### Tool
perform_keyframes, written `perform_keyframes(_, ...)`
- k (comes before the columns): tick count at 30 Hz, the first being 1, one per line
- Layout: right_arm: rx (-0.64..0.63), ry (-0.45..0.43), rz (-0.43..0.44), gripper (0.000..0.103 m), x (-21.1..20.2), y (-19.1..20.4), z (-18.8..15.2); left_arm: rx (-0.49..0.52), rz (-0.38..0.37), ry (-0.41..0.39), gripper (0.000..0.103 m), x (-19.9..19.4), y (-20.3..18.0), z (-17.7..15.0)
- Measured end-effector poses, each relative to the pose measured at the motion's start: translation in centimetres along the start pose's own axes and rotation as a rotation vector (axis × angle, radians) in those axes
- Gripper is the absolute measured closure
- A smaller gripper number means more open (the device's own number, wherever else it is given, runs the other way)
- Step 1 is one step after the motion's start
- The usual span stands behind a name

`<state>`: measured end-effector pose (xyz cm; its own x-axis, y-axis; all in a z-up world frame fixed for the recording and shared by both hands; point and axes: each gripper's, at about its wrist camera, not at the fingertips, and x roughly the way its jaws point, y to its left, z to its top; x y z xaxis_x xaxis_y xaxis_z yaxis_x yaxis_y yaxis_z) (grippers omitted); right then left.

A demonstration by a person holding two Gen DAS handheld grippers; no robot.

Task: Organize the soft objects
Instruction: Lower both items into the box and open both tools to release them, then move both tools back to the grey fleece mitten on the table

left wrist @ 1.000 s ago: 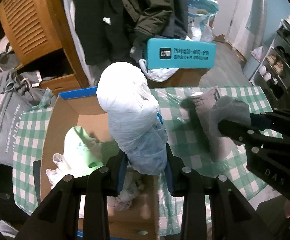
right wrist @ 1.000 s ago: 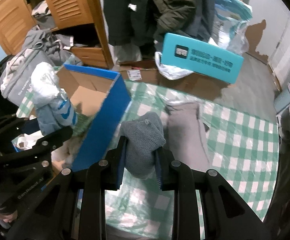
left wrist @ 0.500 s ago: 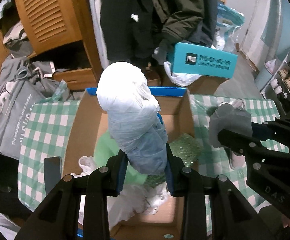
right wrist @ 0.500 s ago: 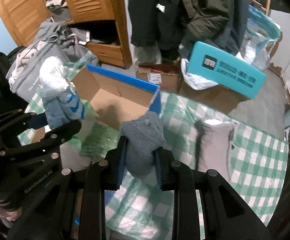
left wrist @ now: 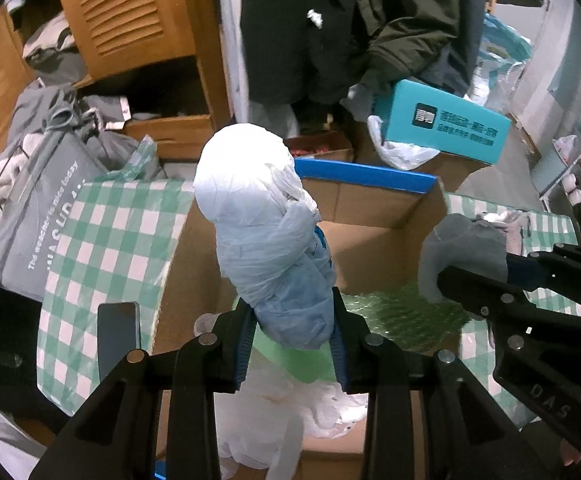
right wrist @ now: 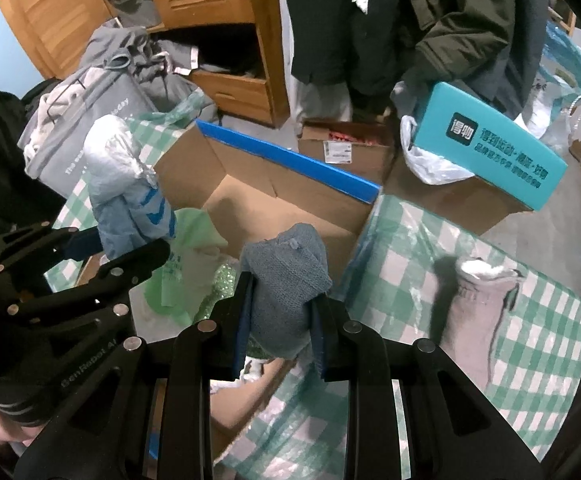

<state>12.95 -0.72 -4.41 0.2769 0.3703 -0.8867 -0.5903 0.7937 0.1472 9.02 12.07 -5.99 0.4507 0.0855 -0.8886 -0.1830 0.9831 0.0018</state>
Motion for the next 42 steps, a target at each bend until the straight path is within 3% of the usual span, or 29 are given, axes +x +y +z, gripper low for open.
perform_keyframes(4,-0.012,0.014,0.013,0.077,0.9,0.3,0.1,-0.019,0.0,0.014,0.068,0.6,0.7,0.1)
perform_keyframes(9,-0.001,0.022,0.033,0.068,1.5,0.0,0.1,-0.022,0.019,0.019,0.054,0.7,0.7,0.2)
perform_keyframes(11,0.006,0.016,0.036,0.063,1.3,-0.1,0.0,-0.018,0.031,0.009,0.043,0.5,0.5,0.3)
perform_keyframes(18,0.013,-0.025,0.014,0.048,-0.4,-0.8,-0.3,-0.004,0.049,0.001,0.04,0.1,0.0,0.2)
perform_keyframes(22,0.038,-0.038,0.003,0.046,-1.2,-1.7,-0.7,0.006,0.049,-0.008,0.034,-0.2,-0.5,0.2)
perform_keyframes(42,0.146,-0.051,-0.118,0.044,-4.2,-8.8,-5.7,0.135,-0.007,-0.028,0.028,-1.5,-8.1,-0.3)
